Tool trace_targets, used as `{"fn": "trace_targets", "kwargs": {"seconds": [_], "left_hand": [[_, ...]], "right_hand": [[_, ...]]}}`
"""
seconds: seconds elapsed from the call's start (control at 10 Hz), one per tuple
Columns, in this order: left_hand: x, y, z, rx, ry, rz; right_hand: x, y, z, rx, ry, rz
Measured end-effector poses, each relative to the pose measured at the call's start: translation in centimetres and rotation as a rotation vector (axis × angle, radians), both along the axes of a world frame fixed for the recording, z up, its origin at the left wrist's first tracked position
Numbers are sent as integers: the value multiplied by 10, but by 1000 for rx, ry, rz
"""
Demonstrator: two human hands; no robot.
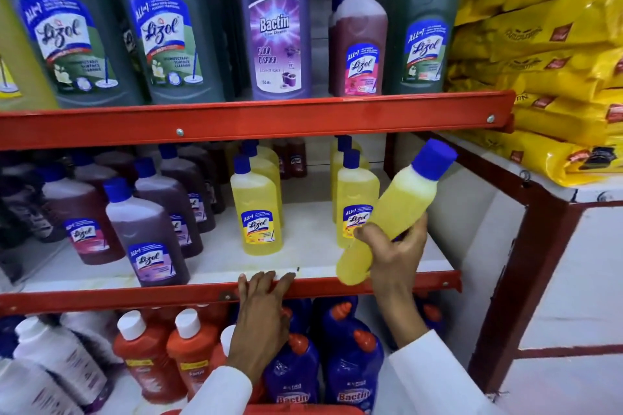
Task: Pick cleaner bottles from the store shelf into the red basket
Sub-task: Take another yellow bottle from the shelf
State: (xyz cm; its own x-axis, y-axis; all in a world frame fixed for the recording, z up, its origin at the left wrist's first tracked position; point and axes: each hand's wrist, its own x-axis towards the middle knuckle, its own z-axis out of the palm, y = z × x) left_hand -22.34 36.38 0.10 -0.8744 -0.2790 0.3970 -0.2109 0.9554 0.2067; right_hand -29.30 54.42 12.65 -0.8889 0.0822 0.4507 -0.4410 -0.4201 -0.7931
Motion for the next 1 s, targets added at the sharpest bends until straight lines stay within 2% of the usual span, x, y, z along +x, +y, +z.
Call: {"fn": "trace_targets", "kwargs": {"seconds": [0.1,0.5,1.0], "left_hand": [[0,0,1,9,1,-4],[0,1,3,38,-10,9],[-2,4,2,11,-39,46]], "right_hand": [[-5,-8,-12,77,-21,-333],[-65,-31,-52,338,-127,-364],[-68,-35,-58,576,-126,-353]]}}
